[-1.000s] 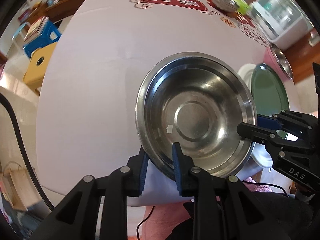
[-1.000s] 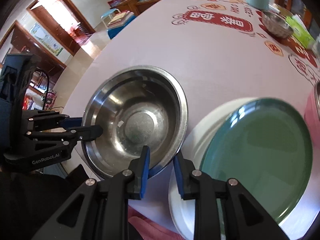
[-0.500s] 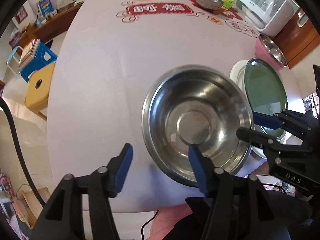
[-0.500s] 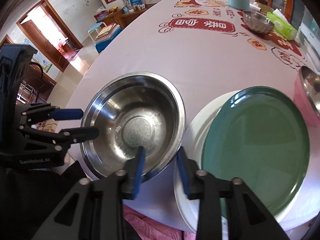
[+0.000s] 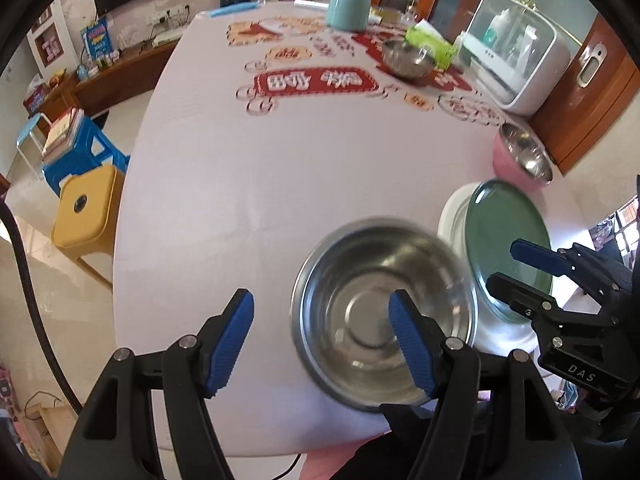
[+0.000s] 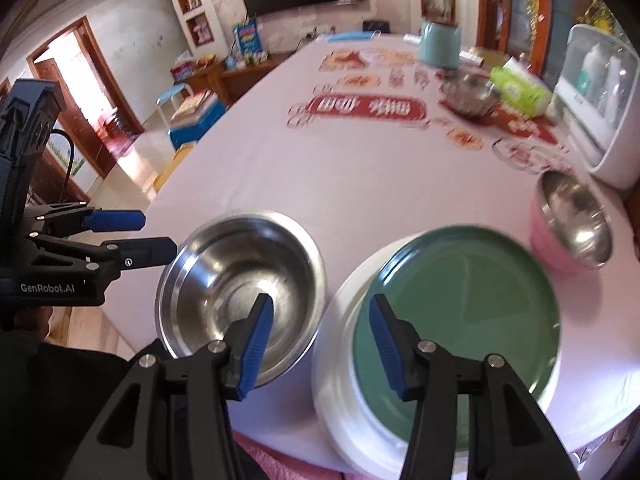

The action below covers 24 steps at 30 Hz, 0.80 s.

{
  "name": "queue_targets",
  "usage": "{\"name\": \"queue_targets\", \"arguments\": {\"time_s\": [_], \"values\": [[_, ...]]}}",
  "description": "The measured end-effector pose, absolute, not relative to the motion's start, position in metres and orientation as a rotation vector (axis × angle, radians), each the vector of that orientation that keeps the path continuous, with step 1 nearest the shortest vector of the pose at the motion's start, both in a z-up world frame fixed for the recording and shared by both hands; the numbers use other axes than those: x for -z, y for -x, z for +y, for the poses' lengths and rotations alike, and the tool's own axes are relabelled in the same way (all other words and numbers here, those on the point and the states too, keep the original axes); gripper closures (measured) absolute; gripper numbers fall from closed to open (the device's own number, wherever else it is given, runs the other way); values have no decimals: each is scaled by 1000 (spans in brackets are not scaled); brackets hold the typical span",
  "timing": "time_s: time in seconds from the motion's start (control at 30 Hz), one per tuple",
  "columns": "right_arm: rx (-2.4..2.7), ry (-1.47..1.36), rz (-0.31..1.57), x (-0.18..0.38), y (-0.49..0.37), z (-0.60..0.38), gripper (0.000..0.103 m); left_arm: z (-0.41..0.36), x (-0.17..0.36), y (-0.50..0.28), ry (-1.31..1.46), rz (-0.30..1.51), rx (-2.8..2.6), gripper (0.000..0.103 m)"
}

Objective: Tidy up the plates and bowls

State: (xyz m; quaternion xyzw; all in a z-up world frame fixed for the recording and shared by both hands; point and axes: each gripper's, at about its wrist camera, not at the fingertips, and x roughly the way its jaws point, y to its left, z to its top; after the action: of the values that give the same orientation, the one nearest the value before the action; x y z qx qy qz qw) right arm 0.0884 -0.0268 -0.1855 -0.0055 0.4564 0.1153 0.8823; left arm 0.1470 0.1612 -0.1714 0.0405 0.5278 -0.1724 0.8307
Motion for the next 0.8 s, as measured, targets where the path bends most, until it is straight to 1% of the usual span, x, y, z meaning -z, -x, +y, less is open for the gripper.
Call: {"name": "queue_targets", "arguments": {"time_s": [0.37, 0.8], "values": [[-159, 17, 770, 158, -82, -79, 53, 120, 130, -155, 7, 922, 332, 34], [-161, 69, 709, 143, -79, -159, 53, 25, 117, -153, 19, 926, 351, 34]]}}
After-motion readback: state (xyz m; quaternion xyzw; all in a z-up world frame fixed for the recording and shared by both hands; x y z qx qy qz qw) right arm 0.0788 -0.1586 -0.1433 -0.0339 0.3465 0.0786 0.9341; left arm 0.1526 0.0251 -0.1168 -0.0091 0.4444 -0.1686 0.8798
